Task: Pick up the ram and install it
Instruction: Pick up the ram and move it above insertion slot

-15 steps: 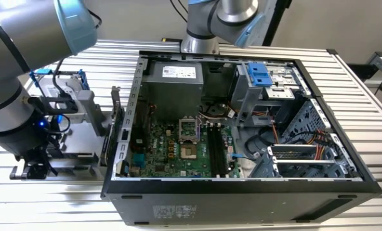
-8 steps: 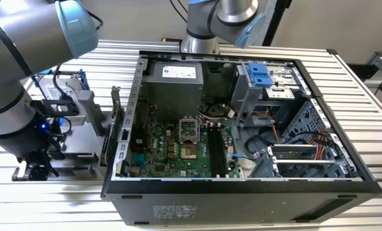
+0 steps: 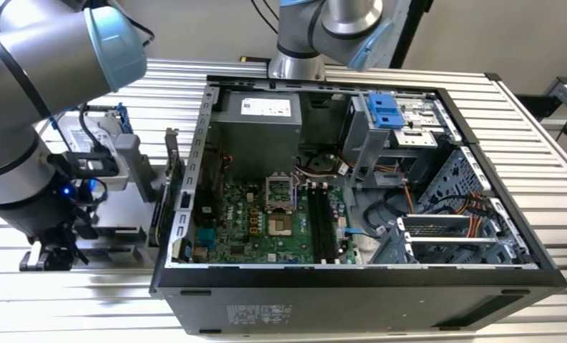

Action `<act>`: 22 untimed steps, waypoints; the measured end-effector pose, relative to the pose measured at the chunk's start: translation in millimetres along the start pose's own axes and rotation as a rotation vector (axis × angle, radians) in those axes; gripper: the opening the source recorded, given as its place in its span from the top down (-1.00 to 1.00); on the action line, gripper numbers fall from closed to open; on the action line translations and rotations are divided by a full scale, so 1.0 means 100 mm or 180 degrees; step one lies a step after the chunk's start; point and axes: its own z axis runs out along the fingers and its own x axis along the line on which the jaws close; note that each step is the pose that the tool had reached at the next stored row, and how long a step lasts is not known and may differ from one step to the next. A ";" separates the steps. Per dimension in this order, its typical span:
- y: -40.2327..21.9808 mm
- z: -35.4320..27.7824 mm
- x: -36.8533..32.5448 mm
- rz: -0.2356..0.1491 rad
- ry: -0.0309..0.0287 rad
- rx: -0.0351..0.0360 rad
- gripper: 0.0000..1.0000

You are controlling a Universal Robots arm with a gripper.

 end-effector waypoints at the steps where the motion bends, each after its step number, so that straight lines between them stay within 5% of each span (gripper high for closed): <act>1: 0.000 0.005 0.000 0.0003 0.0000 0.0000 -1.00; 22: -0.001 0.049 0.004 -0.0027 0.0000 -0.0001 -1.00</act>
